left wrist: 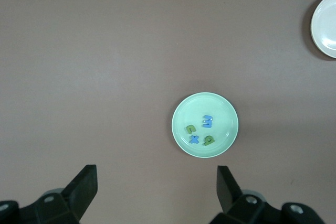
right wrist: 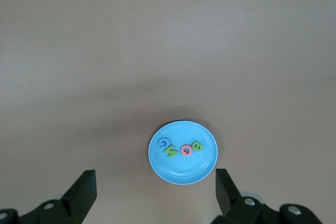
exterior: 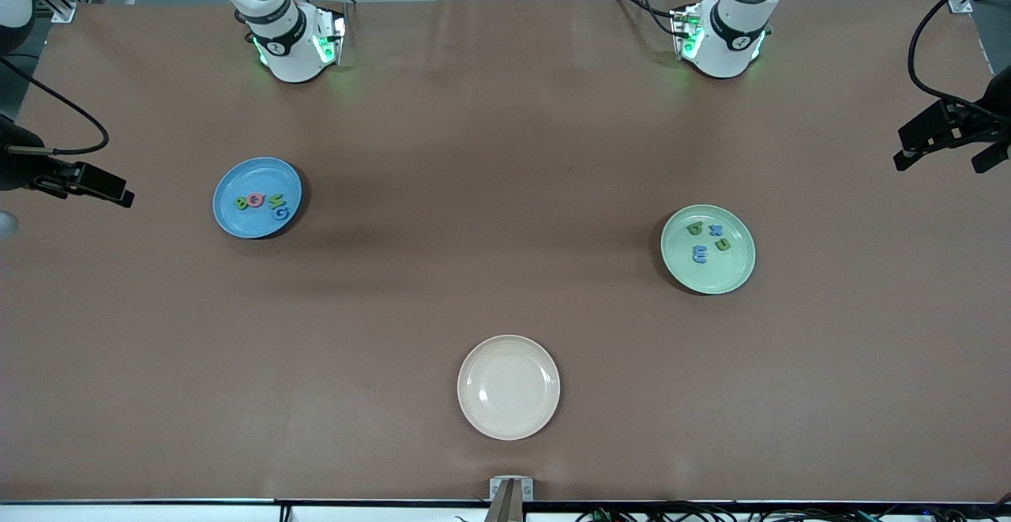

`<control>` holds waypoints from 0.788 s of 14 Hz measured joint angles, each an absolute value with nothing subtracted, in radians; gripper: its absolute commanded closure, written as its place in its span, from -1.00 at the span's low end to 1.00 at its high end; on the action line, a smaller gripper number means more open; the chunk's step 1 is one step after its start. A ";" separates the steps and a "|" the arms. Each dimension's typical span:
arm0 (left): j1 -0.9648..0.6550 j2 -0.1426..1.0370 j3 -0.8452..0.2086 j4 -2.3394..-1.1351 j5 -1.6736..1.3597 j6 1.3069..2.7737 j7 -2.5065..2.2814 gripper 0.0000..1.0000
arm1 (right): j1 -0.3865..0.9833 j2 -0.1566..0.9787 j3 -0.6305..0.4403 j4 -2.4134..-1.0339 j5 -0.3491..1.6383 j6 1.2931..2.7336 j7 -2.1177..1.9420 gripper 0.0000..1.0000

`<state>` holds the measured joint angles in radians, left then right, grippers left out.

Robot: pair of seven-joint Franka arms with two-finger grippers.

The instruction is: Sort uppercase to blue plate, lowercase to green plate

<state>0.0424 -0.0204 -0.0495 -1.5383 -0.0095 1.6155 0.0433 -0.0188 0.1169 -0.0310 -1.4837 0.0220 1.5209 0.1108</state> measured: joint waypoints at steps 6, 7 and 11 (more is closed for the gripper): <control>0.042 -0.020 -0.049 -1.538 -0.009 1.616 0.043 -1.00 | 0.000 0.117 -0.021 -1.486 0.022 1.474 0.103 -1.00; 0.042 -0.020 -0.049 -1.538 -0.009 1.616 0.043 -1.00 | 0.000 0.117 -0.021 -1.486 0.022 1.474 0.088 -1.00; 0.042 -0.020 -0.049 -1.538 -0.009 1.616 0.043 -1.00 | 0.000 0.117 -0.022 -1.486 0.022 1.474 0.017 -1.00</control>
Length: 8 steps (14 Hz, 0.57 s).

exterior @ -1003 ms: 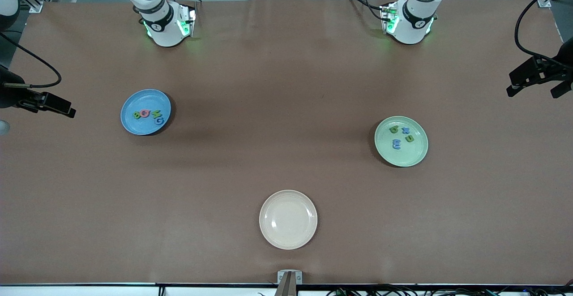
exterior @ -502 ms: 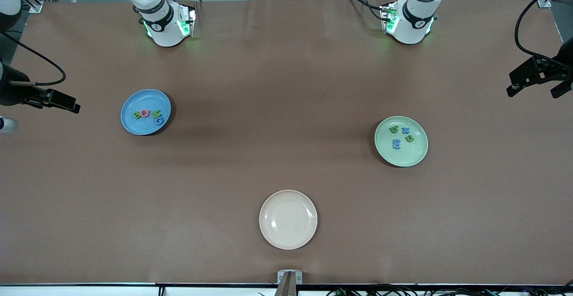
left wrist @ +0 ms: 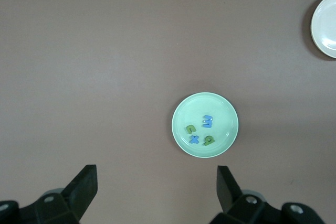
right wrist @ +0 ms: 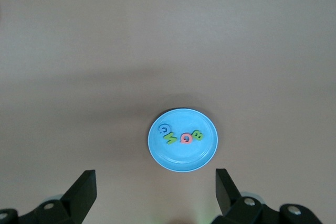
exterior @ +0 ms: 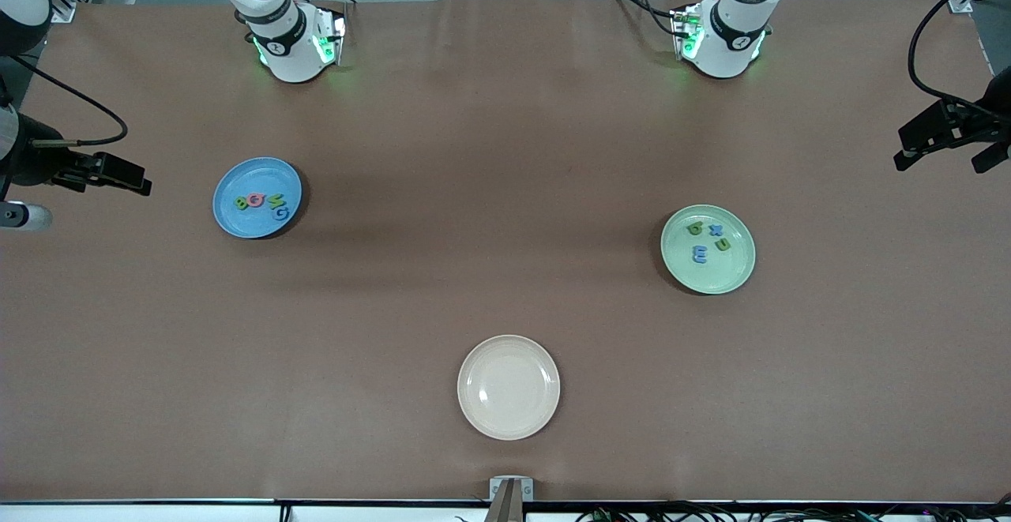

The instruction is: Sort uppercase to blue plate, lowercase to green plate

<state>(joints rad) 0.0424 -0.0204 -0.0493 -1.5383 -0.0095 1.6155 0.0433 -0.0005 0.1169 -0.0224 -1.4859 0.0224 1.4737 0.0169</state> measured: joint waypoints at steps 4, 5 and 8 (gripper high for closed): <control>0.042 -0.020 -0.049 -1.538 -0.009 1.616 0.043 -1.00 | -0.004 0.098 -0.024 -1.481 0.024 1.471 -0.020 -1.00; 0.042 -0.020 -0.049 -1.538 -0.009 1.616 0.043 -1.00 | -0.004 0.080 -0.025 -1.480 0.027 1.464 -0.022 -1.00; 0.042 -0.020 -0.049 -1.538 -0.009 1.616 0.043 -1.00 | -0.004 0.029 -0.025 -1.492 0.029 1.446 -0.026 -1.00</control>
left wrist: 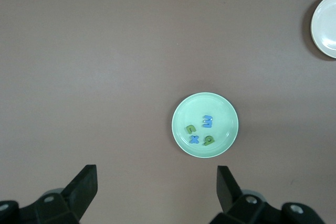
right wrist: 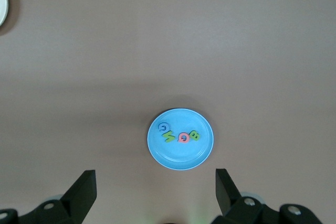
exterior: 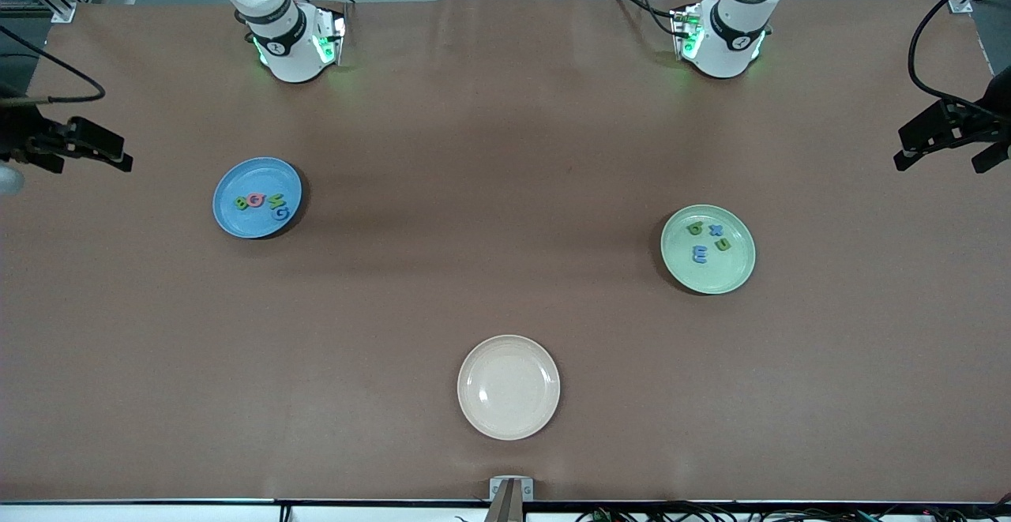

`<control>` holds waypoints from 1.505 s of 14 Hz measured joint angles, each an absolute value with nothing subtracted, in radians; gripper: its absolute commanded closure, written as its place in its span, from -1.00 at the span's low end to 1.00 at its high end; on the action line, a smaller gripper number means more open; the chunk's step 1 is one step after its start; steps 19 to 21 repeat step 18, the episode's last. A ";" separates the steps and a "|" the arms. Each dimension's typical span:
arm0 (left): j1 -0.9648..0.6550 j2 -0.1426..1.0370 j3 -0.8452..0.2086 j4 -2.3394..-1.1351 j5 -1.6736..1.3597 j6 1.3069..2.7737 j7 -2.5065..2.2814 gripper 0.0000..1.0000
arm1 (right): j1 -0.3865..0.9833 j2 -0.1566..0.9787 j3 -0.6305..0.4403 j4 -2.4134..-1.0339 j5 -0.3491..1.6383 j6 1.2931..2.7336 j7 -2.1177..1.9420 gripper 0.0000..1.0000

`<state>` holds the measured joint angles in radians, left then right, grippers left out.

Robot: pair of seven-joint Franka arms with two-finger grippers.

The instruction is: Sort uppercase to blue plate, lowercase to green plate

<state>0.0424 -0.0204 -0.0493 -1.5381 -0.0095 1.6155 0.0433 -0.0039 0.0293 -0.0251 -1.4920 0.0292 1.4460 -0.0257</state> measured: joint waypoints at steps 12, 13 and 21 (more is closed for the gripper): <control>0.043 -0.020 -0.049 -1.538 -0.009 1.616 0.043 -1.00 | -0.004 -0.048 -0.028 -1.562 0.006 1.454 -0.028 -1.00; 0.043 -0.020 -0.049 -1.537 -0.009 1.616 0.043 -1.00 | -0.004 -0.048 -0.028 -1.563 0.005 1.455 -0.028 -1.00; 0.043 -0.020 -0.049 -1.537 -0.009 1.616 0.043 -1.00 | -0.004 -0.048 -0.028 -1.565 0.005 1.460 -0.028 -1.00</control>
